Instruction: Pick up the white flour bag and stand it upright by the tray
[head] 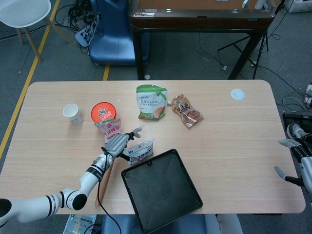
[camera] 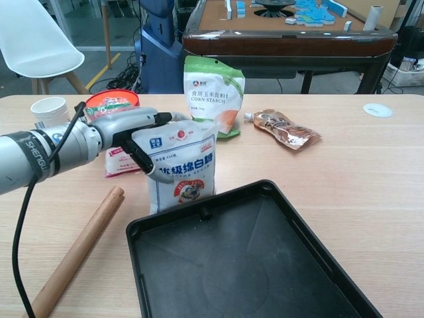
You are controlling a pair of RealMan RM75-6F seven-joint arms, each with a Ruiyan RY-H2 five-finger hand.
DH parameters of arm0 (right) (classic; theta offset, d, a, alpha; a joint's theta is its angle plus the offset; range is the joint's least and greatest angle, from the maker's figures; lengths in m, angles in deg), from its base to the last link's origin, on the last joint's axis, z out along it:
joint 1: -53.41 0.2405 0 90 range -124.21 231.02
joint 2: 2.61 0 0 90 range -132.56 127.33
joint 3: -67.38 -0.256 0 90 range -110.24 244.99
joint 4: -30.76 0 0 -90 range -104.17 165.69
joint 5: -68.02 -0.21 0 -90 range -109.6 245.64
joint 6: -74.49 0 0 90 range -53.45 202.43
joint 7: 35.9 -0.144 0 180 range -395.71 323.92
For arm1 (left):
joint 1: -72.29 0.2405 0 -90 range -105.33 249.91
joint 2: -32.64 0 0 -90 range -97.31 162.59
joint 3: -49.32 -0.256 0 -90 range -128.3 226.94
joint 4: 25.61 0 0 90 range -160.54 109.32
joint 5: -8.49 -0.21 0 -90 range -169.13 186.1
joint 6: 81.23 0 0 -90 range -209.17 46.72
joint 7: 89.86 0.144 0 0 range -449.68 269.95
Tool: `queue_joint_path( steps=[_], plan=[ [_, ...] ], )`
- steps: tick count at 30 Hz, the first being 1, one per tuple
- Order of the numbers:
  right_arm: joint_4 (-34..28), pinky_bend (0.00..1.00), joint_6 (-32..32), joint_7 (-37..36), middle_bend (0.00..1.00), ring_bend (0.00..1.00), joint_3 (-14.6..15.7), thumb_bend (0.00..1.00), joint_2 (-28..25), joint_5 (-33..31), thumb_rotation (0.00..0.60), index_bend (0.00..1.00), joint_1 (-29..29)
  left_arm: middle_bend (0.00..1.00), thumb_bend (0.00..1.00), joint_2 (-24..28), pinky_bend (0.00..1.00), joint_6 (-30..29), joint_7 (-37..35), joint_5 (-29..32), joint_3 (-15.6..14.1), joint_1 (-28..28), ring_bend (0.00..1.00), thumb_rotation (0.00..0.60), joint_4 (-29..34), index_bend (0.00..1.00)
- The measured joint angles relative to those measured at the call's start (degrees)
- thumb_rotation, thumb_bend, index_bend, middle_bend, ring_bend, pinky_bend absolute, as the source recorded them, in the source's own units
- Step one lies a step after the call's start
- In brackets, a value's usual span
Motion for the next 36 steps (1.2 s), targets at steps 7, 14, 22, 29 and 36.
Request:
queue_joint_path(
  steps=[7,14,22,29,36],
  plan=[
    [-0.14,0.16,0.09,0.14,0.25,0.14,-0.07,0.22,0.0,0.08,0.6,0.24,0.16,0.2,0.11,2.31,0.44,0.0,-0.98,-0.86,-0.49,0.57,0.24,0.6,3.38,0.04],
    [-0.12,0.16,0.37,0.11,0.25,0.14,-0.02,0.22,0.18,0.23,0.6,0.24,0.38,0.2,0.1,4.83,0.44,0.07,-1.68,-1.81,-1.24,1.07,0.24,0.6,6.95,0.04],
    [0.06,0.16,0.49,-0.11,0.25,0.14,-0.03,0.22,0.22,0.38,0.6,0.24,0.57,0.2,0.1,7.08,0.44,-1.07,-2.26,-3.33,-1.57,1.61,0.24,0.6,10.4,0.04],
    [-0.01,0.16,0.44,-0.13,0.25,0.14,-0.09,0.22,0.24,0.74,0.6,0.24,0.81,0.2,0.1,9.9,0.43,-2.76,-3.22,-4.25,-1.41,2.62,0.23,0.6,13.27,0.04],
    [-0.3,0.17,0.38,0.08,0.25,0.14,-0.14,0.22,0.12,1.14,0.6,0.24,1.06,0.19,0.1,14.5,0.43,-4.4,-5.21,-5.99,-1.32,4.24,0.21,0.6,17.77,0.04]
  ],
)
